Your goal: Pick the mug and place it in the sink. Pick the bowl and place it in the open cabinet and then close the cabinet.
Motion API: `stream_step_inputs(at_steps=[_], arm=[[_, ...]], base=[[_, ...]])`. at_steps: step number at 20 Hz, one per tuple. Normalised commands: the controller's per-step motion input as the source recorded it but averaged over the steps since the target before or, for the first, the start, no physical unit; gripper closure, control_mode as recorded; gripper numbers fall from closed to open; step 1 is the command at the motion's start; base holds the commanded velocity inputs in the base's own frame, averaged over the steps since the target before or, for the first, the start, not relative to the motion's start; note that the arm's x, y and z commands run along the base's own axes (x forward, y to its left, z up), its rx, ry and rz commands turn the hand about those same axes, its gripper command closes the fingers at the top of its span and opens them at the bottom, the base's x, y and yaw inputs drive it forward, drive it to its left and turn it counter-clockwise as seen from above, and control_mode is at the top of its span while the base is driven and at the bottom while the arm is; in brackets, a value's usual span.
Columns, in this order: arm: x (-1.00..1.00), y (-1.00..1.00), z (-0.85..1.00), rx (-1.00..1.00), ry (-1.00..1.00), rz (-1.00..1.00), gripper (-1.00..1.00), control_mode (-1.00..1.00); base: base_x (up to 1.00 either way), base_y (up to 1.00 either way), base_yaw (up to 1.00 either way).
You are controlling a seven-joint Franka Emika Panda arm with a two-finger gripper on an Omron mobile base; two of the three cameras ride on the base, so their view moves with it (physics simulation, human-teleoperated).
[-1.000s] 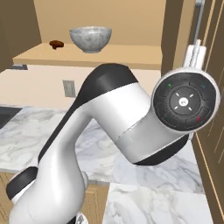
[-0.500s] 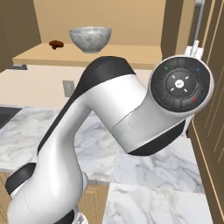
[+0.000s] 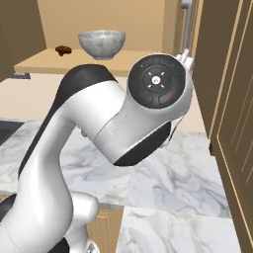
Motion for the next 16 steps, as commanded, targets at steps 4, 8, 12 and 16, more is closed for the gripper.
stream_step_inputs(at_steps=[4,8,12,16], arm=[[0.83,0.95,-0.26,0.01,-0.07,0.00,-1.00,-1.00],[0.77,0.51,-0.02,0.00,-0.13,0.00,-1.00,-1.00],[0.82,0.00,-0.10,0.00,-0.08,0.02,-1.00,-1.00],[0.85,0.00,-0.19,0.05,-0.03,0.03,-1.00,-1.00]], base=[[0.00,0.00,0.00],[0.00,0.00,0.00],[0.00,0.00,0.00],[0.00,0.00,0.00]])
